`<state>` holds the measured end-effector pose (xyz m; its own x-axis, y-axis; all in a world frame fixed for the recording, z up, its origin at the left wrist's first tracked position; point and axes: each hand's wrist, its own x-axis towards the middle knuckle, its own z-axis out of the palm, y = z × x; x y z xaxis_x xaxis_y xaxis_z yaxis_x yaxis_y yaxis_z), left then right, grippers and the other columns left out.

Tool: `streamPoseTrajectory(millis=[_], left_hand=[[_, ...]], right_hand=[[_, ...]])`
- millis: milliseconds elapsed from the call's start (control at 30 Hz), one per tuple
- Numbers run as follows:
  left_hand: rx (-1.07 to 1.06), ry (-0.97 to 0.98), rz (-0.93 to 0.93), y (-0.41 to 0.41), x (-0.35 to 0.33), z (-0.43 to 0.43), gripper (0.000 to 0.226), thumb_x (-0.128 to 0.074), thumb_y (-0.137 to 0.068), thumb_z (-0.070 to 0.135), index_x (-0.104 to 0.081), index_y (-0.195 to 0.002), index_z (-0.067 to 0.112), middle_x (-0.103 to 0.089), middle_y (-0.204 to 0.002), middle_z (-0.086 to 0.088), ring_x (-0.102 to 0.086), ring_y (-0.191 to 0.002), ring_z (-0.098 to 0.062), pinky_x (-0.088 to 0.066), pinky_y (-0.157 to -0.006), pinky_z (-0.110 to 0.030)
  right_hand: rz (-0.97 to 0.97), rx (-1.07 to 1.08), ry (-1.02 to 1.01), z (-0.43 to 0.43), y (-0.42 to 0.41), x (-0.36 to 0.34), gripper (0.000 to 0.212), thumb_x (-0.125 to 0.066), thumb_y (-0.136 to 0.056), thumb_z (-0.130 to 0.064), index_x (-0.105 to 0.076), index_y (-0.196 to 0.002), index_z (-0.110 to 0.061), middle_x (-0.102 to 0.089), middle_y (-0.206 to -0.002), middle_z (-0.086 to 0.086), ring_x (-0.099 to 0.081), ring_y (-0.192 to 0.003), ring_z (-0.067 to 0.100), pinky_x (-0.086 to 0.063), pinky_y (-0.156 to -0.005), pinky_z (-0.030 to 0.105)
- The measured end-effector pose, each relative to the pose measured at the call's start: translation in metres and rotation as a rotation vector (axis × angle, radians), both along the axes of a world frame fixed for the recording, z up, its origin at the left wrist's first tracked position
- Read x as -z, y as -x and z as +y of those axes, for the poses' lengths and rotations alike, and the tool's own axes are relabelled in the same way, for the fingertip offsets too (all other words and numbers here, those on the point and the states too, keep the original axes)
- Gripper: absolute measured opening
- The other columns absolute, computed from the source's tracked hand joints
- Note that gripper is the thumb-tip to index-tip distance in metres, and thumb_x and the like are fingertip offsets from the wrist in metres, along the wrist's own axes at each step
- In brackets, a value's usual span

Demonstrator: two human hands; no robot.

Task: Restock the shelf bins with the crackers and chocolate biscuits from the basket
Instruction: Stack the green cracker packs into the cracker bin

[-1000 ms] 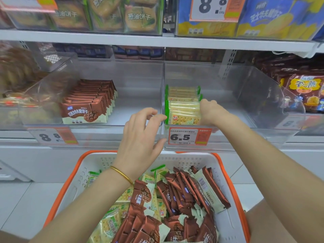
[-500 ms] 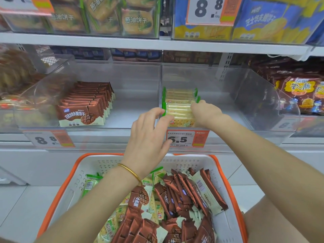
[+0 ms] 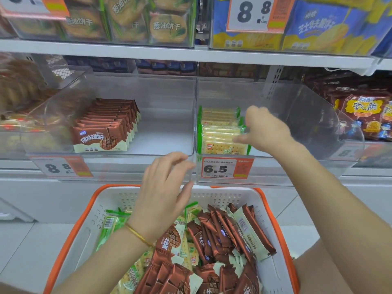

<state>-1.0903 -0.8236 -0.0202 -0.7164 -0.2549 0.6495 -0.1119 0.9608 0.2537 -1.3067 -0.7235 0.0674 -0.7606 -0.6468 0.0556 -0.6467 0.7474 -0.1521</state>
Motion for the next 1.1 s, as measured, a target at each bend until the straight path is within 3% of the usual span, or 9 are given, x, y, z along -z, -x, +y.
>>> streamPoseTrajectory(millis=[100, 167, 267, 400, 567, 667, 800, 1100], left_hand=[[-0.063, -0.064, -0.136, -0.030, 0.023, -0.015, 0.021, -0.050, -0.086, 0.019, -0.064, -0.100, 0.012, -0.060, -0.103, -0.001, -0.053, -0.097, -0.019, -0.044, -0.081, -0.034], [-0.184, -0.179, -0.371, -0.048, 0.043, -0.036, 0.017, -0.054, -0.087, 0.015, -0.066, -0.099, 0.013, -0.062, -0.102, -0.001, -0.056, -0.100, -0.021, -0.048, -0.083, -0.036], [-0.386, -0.315, -0.726, -0.072, 0.076, -0.070, 0.025, -0.053, -0.089, 0.015, -0.064, -0.111, 0.013, -0.059, -0.113, -0.006, -0.053, -0.110, -0.025, -0.044, -0.093, -0.038], [-0.534, -0.314, -0.975, -0.085, 0.111, -0.090, 0.038, -0.053, -0.091, 0.026, -0.052, -0.126, 0.011, -0.052, -0.123, -0.011, -0.053, -0.111, -0.028, -0.041, -0.094, -0.035], [-0.322, -0.223, -1.098, -0.073, 0.148, -0.083, 0.051, -0.059, -0.088, 0.031, -0.044, -0.135, 0.017, -0.041, -0.135, -0.003, -0.036, -0.125, -0.023, -0.037, -0.103, -0.035], [-0.215, -0.172, -1.177, -0.059, 0.160, -0.081, 0.057, -0.065, -0.082, 0.040, -0.046, -0.132, 0.018, -0.042, -0.129, -0.002, -0.037, -0.123, -0.022, -0.039, -0.101, -0.036], [-0.203, -0.129, -1.187, -0.053, 0.166, -0.076, 0.054, -0.066, -0.081, 0.045, -0.048, -0.122, 0.014, -0.040, -0.120, -0.006, -0.040, -0.115, -0.024, -0.041, -0.096, -0.035], [-0.209, -0.171, -1.176, -0.057, 0.176, -0.073, 0.068, -0.067, -0.082, 0.043, -0.038, -0.136, 0.013, -0.041, -0.129, -0.006, -0.036, -0.123, -0.024, -0.039, -0.103, -0.036]], right_hand=[[-0.017, -0.149, 0.385, 0.023, -0.052, -0.009, 0.035, -0.071, -0.080, -0.038, -0.041, -0.085, -0.018, -0.048, -0.084, -0.004, -0.046, -0.069, 0.016, -0.038, -0.061, 0.035], [-0.179, -0.331, 0.468, 0.029, -0.092, 0.007, 0.029, -0.070, -0.080, -0.032, -0.043, -0.079, -0.022, -0.049, -0.077, -0.007, -0.047, -0.070, 0.011, -0.040, -0.063, 0.031], [-0.384, -0.499, 0.174, 0.018, -0.123, 0.065, 0.022, -0.066, -0.085, -0.034, -0.046, -0.083, -0.024, -0.052, -0.083, -0.009, -0.050, -0.076, 0.010, -0.044, -0.070, 0.030], [-0.439, -0.488, -0.066, 0.009, -0.122, 0.138, 0.017, -0.062, -0.089, -0.034, -0.049, -0.095, -0.023, -0.054, -0.092, -0.004, -0.055, -0.088, 0.016, -0.046, -0.075, 0.033], [-0.499, -0.450, -0.052, 0.011, -0.116, 0.158, 0.017, -0.062, -0.089, -0.030, -0.046, -0.091, -0.026, -0.056, -0.094, -0.004, -0.054, -0.084, 0.014, -0.047, -0.075, 0.031], [-0.505, -0.447, -0.029, 0.013, -0.113, 0.161, 0.015, -0.062, -0.089, -0.029, -0.048, -0.092, -0.025, -0.058, -0.094, -0.003, -0.056, -0.084, 0.013, -0.049, -0.078, 0.033], [-0.512, -0.431, -0.020, 0.015, -0.111, 0.166, 0.014, -0.062, -0.089, -0.028, -0.050, -0.093, -0.025, -0.058, -0.093, -0.005, -0.055, -0.083, 0.011, -0.049, -0.079, 0.032], [-0.534, -0.447, -0.038, 0.012, -0.117, 0.170, 0.014, -0.060, -0.091, -0.029, -0.056, -0.099, -0.019, -0.060, -0.091, -0.003, -0.056, -0.080, 0.011, -0.049, -0.075, 0.029]])
